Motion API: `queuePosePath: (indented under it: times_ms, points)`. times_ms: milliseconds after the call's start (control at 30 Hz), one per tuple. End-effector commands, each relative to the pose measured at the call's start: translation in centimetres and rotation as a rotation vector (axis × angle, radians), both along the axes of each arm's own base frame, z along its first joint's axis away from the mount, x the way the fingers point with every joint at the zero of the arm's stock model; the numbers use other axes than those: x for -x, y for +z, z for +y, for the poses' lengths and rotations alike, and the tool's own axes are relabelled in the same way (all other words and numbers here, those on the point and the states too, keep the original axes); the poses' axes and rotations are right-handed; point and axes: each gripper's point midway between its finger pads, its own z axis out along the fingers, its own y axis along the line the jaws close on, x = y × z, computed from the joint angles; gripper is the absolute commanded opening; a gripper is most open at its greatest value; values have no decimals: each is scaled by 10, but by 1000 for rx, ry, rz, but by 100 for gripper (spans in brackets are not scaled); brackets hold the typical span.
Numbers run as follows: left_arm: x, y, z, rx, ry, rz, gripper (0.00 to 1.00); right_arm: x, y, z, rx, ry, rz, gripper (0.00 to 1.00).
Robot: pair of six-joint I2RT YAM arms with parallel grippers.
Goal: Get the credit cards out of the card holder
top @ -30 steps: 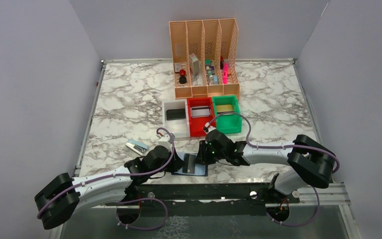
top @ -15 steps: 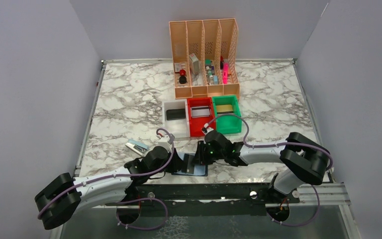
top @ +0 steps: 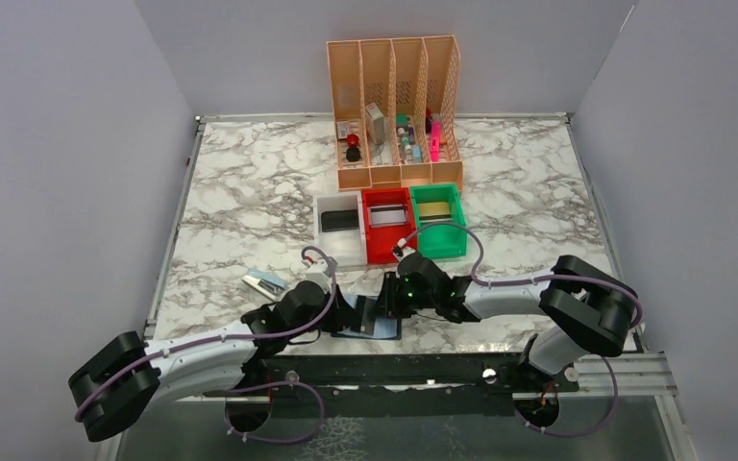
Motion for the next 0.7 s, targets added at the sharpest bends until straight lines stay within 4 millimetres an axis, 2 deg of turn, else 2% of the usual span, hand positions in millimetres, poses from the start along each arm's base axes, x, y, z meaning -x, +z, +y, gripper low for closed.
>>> queuePosePath:
  times_ms: [0, 267, 667]
  points:
    - [-1, 5, 5, -14, 13, -17, 0, 14, -36, -28, 148, -16, 64, 28]
    - [-8, 16, 18, -44, 61, -63, 0, 6, -32, -36, 187, -53, 32, 28]
    - [-12, 29, 21, -42, 76, -102, 0, -11, 8, -30, 141, -61, -89, 29]
